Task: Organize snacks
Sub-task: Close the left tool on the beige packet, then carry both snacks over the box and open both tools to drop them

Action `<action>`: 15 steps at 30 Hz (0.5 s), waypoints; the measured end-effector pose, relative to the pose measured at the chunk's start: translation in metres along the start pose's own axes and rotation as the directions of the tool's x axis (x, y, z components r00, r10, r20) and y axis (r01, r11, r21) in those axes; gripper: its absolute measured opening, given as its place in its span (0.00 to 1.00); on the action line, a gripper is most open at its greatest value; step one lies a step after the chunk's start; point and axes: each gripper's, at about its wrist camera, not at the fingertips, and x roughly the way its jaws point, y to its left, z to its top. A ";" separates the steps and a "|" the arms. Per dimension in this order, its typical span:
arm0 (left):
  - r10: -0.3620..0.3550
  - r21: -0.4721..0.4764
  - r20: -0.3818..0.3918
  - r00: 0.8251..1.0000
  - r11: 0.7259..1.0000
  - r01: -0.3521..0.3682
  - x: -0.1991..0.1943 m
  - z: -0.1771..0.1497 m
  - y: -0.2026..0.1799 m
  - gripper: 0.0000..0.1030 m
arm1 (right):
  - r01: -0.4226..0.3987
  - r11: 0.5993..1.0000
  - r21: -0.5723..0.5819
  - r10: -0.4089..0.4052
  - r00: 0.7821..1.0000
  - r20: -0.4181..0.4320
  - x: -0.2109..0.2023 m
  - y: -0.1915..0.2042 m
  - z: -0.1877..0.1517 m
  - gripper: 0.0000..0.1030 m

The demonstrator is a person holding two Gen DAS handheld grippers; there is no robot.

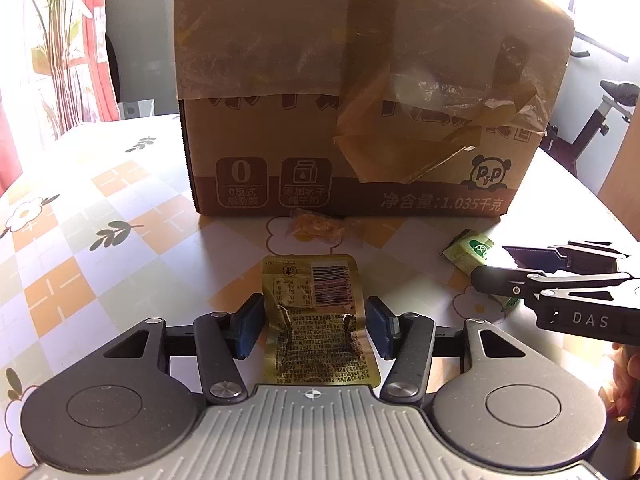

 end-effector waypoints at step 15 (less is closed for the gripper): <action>-0.036 0.015 0.072 0.997 0.999 0.035 -0.024 0.008 0.000 0.46 | -0.012 1.000 -0.002 0.012 0.999 0.043 -0.016 0.003 -0.002 0.41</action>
